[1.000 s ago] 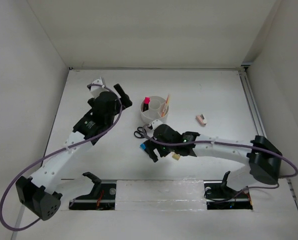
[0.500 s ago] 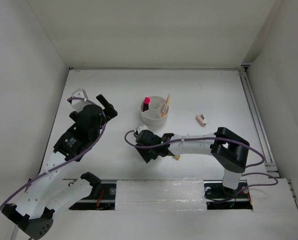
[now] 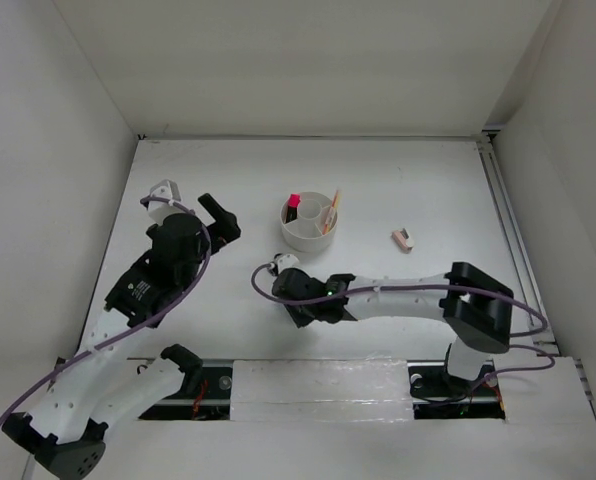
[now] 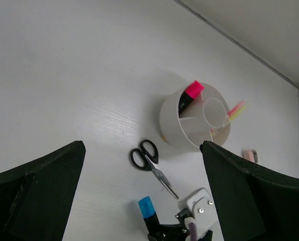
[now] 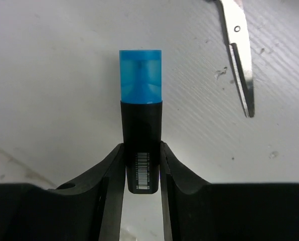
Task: Sort the stationery into containers
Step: Pick up the pen from the center of the board, then place the pen in the storage box.
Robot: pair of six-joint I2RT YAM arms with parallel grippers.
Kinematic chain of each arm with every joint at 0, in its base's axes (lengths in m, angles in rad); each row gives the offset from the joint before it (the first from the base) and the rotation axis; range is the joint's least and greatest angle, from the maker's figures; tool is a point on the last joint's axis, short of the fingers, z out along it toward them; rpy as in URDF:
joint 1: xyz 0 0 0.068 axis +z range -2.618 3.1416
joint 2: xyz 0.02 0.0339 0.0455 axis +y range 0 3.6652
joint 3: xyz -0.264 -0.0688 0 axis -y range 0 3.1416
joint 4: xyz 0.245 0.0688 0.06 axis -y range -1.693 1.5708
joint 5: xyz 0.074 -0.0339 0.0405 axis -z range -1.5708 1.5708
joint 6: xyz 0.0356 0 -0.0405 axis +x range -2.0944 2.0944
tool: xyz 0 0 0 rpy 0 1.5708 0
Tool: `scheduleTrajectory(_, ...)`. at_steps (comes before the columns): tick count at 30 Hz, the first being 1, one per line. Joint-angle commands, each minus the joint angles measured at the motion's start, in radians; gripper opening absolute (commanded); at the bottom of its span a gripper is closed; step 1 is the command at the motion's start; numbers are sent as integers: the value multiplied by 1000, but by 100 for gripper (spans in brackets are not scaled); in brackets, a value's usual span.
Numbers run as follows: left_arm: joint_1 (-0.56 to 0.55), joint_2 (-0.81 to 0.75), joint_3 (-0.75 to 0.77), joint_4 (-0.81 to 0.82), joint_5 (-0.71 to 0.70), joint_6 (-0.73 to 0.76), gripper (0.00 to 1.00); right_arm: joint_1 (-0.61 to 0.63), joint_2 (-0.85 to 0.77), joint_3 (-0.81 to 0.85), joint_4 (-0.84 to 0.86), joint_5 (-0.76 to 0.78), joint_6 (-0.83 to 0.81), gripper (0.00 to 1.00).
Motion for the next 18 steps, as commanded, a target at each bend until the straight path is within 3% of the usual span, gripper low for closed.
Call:
scheduleTrajectory(1,4,-20,-42,99,209,2,100,8,-184,1,21,60,43,0)
scheduleTrajectory(5,4,-6,-90,191,469,2,100,8,-275,1,92,152,34,0)
scheduleTrajectory(18,4,59,-139,380,708,-27,100,8,-345,72,234,217,23,0)
